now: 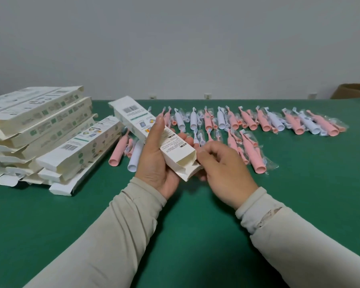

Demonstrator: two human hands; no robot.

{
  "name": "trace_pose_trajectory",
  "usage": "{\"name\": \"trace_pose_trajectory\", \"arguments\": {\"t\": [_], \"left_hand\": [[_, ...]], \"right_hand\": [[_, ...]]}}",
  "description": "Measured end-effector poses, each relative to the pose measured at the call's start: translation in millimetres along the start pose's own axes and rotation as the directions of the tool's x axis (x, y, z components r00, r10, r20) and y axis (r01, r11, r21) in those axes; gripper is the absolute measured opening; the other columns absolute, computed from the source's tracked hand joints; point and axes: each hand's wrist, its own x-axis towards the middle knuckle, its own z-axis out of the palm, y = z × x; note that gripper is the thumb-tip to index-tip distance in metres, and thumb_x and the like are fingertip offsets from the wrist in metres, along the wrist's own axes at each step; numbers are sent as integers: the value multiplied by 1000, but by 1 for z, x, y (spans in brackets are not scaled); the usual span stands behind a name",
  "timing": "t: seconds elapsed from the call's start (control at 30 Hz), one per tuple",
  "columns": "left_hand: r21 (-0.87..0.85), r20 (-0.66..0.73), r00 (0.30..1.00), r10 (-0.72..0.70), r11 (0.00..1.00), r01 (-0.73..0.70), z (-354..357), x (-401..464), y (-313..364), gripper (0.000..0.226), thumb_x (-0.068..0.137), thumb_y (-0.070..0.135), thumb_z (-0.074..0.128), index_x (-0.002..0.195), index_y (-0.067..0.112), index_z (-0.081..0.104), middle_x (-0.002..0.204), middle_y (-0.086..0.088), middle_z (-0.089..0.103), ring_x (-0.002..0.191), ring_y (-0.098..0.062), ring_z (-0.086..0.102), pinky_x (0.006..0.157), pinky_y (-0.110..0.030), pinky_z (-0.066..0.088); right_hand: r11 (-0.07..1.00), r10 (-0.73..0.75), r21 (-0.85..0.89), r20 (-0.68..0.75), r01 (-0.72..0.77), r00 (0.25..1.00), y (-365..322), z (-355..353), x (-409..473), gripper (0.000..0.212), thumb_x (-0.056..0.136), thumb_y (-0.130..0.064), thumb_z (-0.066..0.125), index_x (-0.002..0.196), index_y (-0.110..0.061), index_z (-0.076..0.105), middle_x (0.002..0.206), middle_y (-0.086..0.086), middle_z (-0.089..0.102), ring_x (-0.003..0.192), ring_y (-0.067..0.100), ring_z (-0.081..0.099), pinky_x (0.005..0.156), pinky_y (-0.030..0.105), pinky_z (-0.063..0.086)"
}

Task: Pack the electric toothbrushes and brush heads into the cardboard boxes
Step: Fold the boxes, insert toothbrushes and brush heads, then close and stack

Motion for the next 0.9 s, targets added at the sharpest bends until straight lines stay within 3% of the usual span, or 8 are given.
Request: {"name": "trace_pose_trajectory", "arguments": {"t": [0.07, 0.17, 0.23, 0.33, 0.47, 0.67, 0.77, 0.9], "left_hand": [[4, -66, 998, -2, 1000, 2, -3, 2, -1, 72, 78, 52, 72, 137, 17, 52, 70, -5, 61, 66, -18, 63, 78, -42, 56], [11, -55, 998, -8, 1000, 8, -6, 6, -3, 94, 71, 59, 71, 151, 21, 40, 71, -4, 61, 72, -17, 62, 93, -46, 51], [-9, -40, 998, -38, 999, 38, -7, 9, -5, 93, 70, 61, 72, 149, 22, 43, 89, -11, 60, 89, -24, 62, 109, -55, 40], [-45, -30, 998, -62, 997, 60, -9, 10, -5, 83, 76, 61, 67, 146, 21, 47, 107, -16, 50, 105, -30, 53, 111, -59, 36], [-5, -94, 996, -11, 1000, 11, -10, 10, -3, 84, 78, 58, 67, 148, 18, 44, 76, -5, 57, 74, -17, 61, 84, -38, 56], [-21, -26, 998, -63, 998, 62, -8, 6, -7, 88, 72, 60, 72, 140, 10, 48, 96, -14, 54, 100, -29, 59, 96, -54, 53], [-35, -22, 997, -71, 997, 71, -5, 4, -8, 102, 70, 59, 73, 151, 9, 35, 114, -16, 43, 110, -32, 56, 100, -57, 49], [-49, 43, 986, -162, 985, 164, -7, 5, -10, 91, 83, 60, 65, 149, 4, 36, 132, -28, 45, 135, -43, 45, 104, -63, 43]], "right_hand": [[987, -160, -35, -53, 158, 986, -1, -2, 0, 15, 95, -18, 61, 81, -22, 64, 77, -10, 67, 70, 15, 60, 68, 36, 55], [976, -209, -66, 8, 209, 978, -2, -3, -1, 15, 88, -10, 64, 81, -23, 66, 75, -16, 65, 66, 2, 54, 63, 14, 45], [971, -224, -77, 16, 225, 974, -3, -3, -2, 16, 87, -6, 65, 82, -20, 68, 76, -18, 67, 67, -2, 54, 65, 9, 43], [973, -230, -23, 16, 230, 973, -2, -3, -3, 13, 87, -6, 68, 83, -19, 68, 78, -18, 69, 70, -1, 58, 67, 11, 44], [953, -296, -54, 23, 297, 955, -2, -3, -6, 13, 80, -25, 74, 83, -20, 63, 80, -18, 68, 69, -2, 57, 62, 10, 42], [930, -338, -157, -15, 331, 941, 0, 2, -8, 22, 79, -19, 80, 73, -24, 59, 76, -31, 65, 71, -21, 54, 61, 2, 40], [931, -339, -161, -52, 327, 939, 2, 2, -7, 23, 79, -18, 80, 70, -24, 60, 77, -25, 68, 69, -20, 54, 60, 1, 40], [921, -349, -211, -75, 327, 934, 3, 2, -5, 17, 78, -27, 78, 71, -23, 63, 86, -20, 69, 76, -7, 62, 60, 6, 40]]}}
